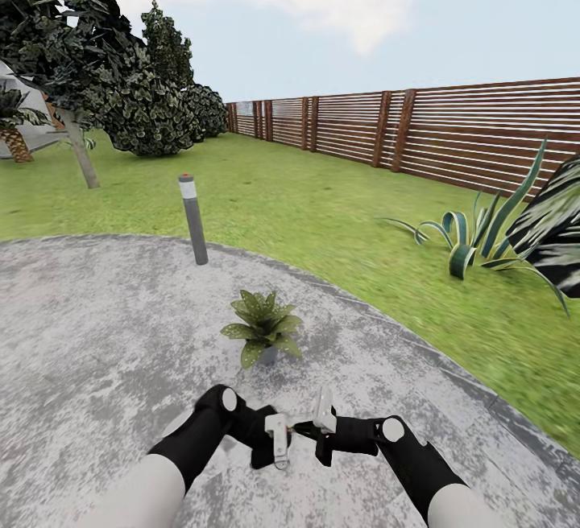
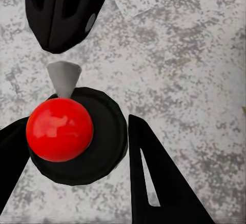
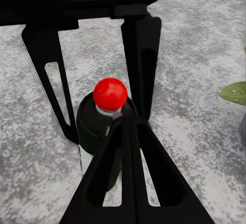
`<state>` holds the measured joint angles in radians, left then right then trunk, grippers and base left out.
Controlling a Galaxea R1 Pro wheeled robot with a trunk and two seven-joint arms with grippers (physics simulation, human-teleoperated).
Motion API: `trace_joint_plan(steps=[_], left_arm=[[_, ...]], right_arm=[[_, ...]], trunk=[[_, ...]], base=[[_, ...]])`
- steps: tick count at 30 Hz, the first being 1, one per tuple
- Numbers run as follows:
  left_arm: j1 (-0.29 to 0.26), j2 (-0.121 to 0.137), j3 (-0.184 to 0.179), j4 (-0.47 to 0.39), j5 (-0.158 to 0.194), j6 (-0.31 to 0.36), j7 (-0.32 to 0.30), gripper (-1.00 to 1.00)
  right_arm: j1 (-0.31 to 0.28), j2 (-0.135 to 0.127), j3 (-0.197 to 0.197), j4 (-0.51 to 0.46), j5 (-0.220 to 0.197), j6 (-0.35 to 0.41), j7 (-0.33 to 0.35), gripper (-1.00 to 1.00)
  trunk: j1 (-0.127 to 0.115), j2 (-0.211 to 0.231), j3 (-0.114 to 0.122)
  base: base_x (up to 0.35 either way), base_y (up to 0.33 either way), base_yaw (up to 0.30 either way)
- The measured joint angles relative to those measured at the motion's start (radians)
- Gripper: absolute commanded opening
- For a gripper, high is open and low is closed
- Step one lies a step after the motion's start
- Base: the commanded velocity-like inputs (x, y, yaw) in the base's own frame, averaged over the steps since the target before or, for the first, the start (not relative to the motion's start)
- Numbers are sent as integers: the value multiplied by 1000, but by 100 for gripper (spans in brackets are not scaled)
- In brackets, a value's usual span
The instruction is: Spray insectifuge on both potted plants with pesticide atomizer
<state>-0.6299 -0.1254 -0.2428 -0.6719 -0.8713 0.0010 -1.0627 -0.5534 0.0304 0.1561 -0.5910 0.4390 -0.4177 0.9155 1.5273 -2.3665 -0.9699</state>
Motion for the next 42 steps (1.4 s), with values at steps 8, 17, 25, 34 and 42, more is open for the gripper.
trace_joint_plan(steps=[8,17,25,34,42], left_arm=[[7,119,0,2,-16,1,-2,-100],[18,291,18,25,6,1,83,-100],[20,277,152,315,406,-81,511,-100],[151,280,161,496,907,-371,1017,-100],[213,277,161,515,1039,-417,1142,-100]], right_arm=[[0,0,1,3,1,-1,0,-100],[0,-6,1,8,1,-3,-3,100],[6,-23,0,341,-7,-13,-653,100],[135,-22,-13,514,-274,-265,-1365,100],[161,-16,-12,541,-395,-350,-1373,100]], trunk=[[0,0,0],[0,0,0],[0,0,0],[0,0,0],[0,0,0]], base=[[0,0,0],[0,0,0],[0,0,0],[0,0,0],[0,0,0]])
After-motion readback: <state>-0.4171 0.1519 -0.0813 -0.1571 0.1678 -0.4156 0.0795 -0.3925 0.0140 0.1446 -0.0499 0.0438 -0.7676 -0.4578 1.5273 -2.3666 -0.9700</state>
